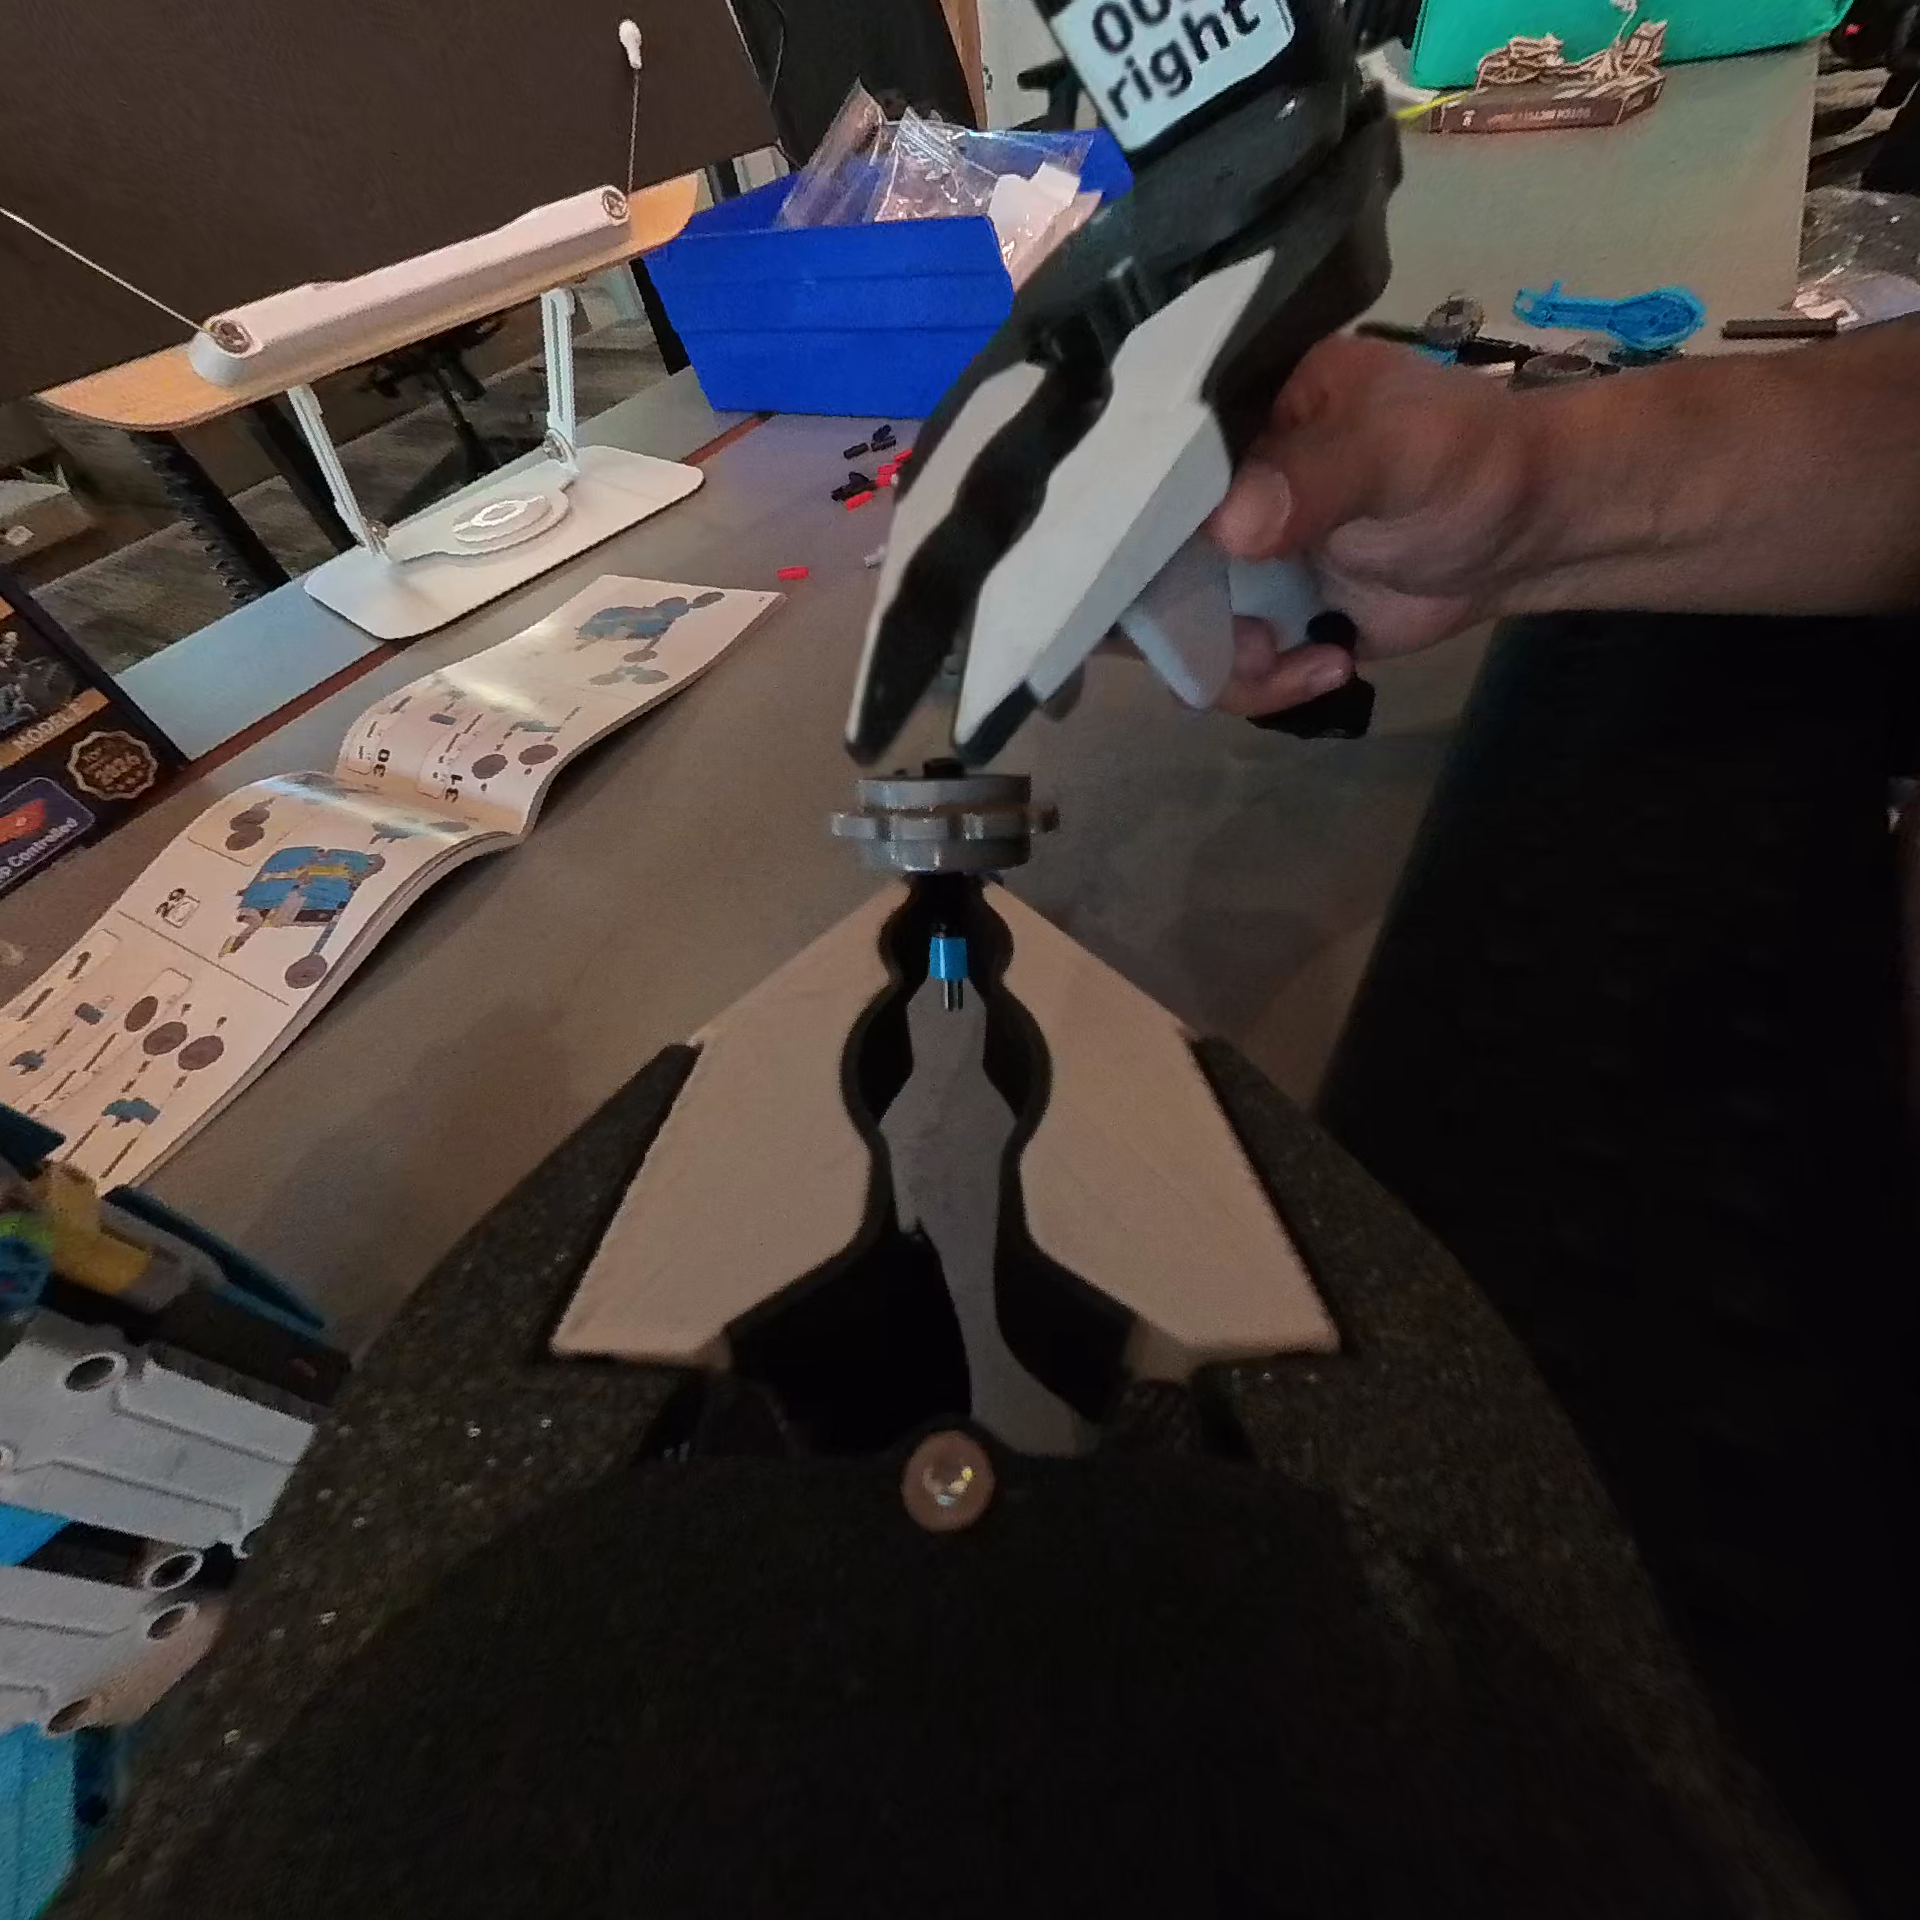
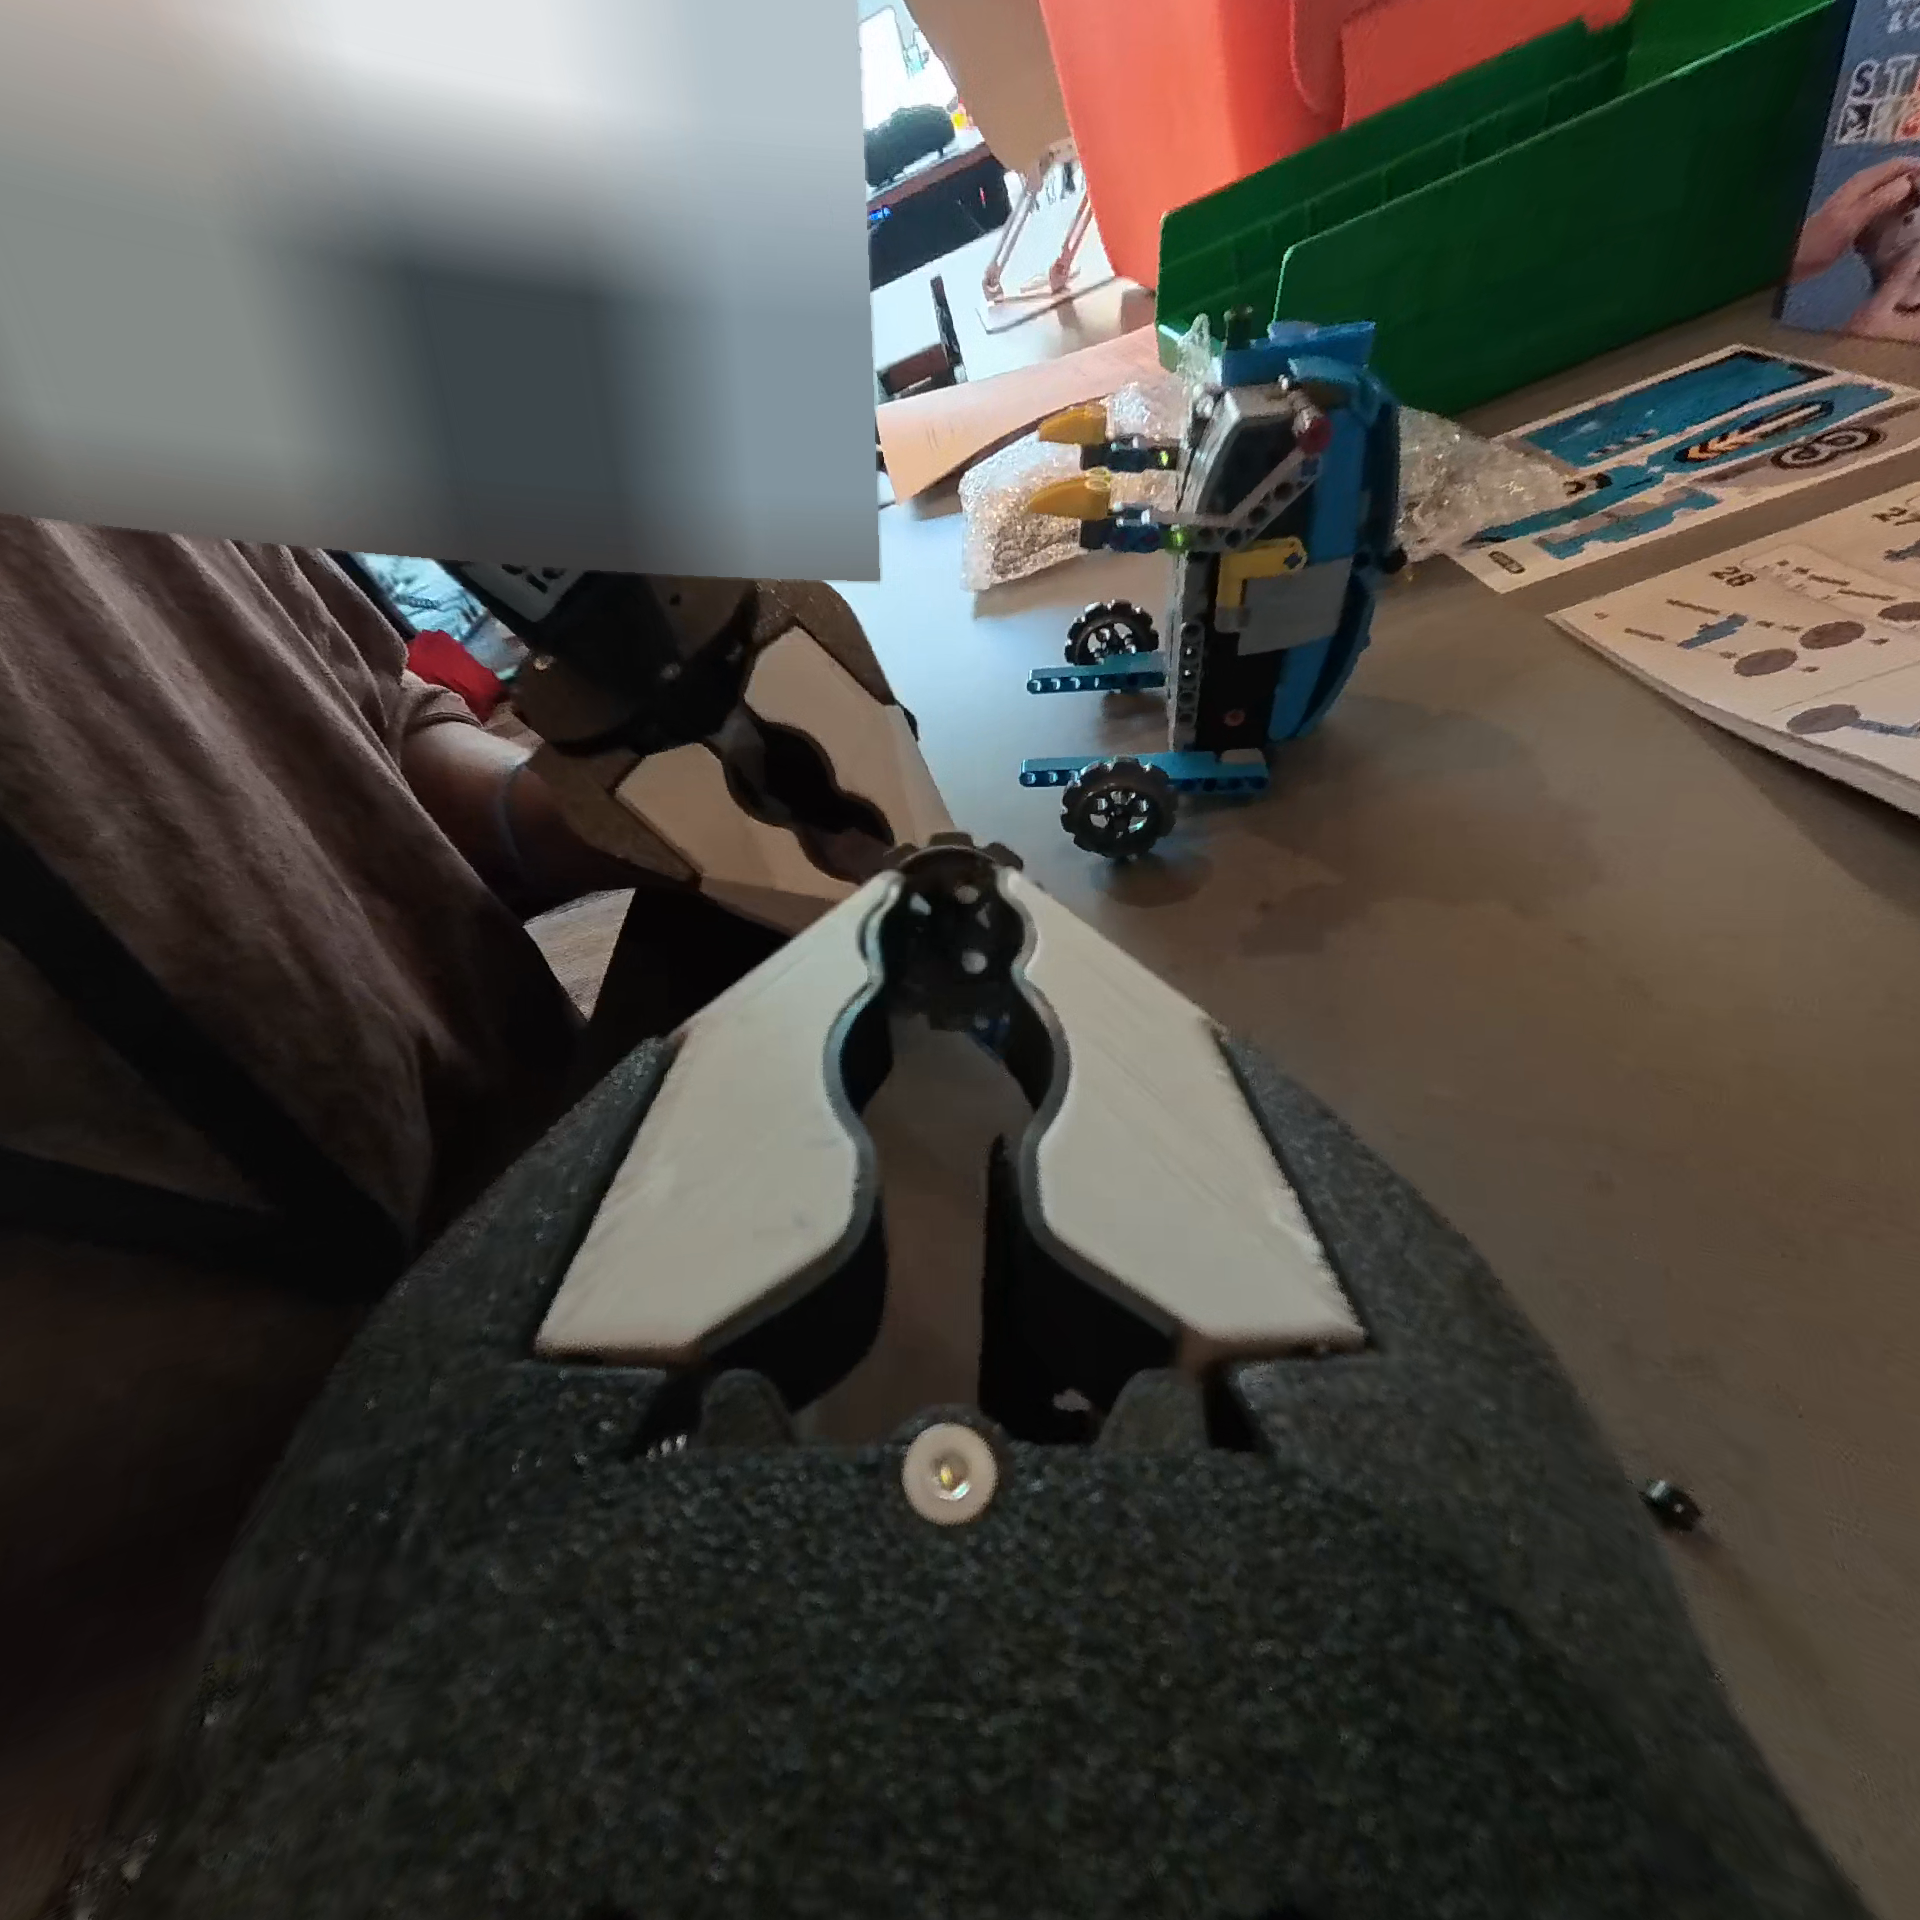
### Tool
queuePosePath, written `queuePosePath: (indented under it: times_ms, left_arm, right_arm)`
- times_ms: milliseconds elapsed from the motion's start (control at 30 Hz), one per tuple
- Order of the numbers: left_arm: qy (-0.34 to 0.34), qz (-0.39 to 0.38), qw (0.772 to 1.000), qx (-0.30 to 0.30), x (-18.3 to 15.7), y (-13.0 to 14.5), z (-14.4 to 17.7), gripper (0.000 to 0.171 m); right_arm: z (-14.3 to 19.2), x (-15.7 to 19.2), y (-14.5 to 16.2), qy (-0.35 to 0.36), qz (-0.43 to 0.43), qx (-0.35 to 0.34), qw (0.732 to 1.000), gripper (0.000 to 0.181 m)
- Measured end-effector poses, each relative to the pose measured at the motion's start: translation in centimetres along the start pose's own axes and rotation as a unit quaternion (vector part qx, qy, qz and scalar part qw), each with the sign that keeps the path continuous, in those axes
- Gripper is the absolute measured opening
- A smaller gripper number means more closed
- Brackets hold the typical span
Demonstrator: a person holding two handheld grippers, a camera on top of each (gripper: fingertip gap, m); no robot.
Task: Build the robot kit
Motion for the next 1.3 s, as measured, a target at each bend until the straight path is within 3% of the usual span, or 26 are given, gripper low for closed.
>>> queuePosePath:
  times_ms: [133,233,300,400,500,667,867,1033,1300]
  left_arm:
    - [0.004,0.019,1.000,-0.012,0.4,0.0,0.2,0.005]
    - [0.018,0.051,0.998,-0.030,1.0,0.0,0.4,0.005]
    - [0.036,0.089,0.994,-0.048,1.6,0.1,0.6,0.005]
    - [0.062,0.158,0.984,-0.057,2.7,0.4,0.5,0.006]
    - [0.075,0.235,0.968,-0.049,3.3,-0.3,0.7,0.005]
    - [0.124,0.338,0.932,-0.048,3.4,-1.4,1.0,0.005]
    - [0.167,0.414,0.891,-0.081,3.1,-1.2,0.9,0.005]
    - [0.180,0.438,0.876,-0.091,2.7,-0.9,0.8,0.005]
    - [0.191,0.477,0.852,-0.106,2.5,-0.7,0.3,0.004]
  right_arm:
    - [1.0,0.0,-0.8,0.007,0.028,-0.037,0.999,0.028]
    - [1.3,0.9,-0.7,0.043,0.121,-0.036,0.991,0.054]
    - [0.9,1.9,-0.2,0.101,0.227,-0.012,0.969,0.063]
    - [-0.6,2.9,1.1,0.216,0.368,0.019,0.904,0.073]
    - [-1.4,3.7,0.6,0.245,0.411,0.020,0.878,0.076]
    - [-1.9,4.2,-0.7,0.215,0.402,0.034,0.889,0.067]
    - [-2.1,4.4,-0.9,0.192,0.375,0.056,0.905,0.067]
    - [-1.9,4.5,-0.9,0.166,0.349,0.070,0.920,0.061]
    - [-1.6,4.3,-0.9,0.183,0.375,0.075,0.906,0.051]
Point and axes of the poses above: each gripper's, where its closed fingertips meet, z back along the fingers, y out of its underside, x = y × z across the jaws, the point moved 9 cm from there along z, back along the fingers, and after that the axes turned 11 degrees about y, right-handed, at the moved point
